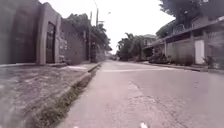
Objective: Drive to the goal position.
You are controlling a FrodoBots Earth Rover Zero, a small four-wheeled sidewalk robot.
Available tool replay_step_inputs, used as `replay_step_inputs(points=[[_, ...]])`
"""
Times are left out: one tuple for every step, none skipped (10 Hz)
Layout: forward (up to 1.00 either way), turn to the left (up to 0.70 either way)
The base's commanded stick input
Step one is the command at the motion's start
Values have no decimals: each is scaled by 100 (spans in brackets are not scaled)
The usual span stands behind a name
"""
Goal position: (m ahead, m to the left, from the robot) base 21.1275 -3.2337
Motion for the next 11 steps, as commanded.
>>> replay_step_inputs(points=[[70,0],[70,0],[70,0],[70,0],[70,0],[70,0],[70,0],[70,0],[70,0],[70,0],[70,0]])
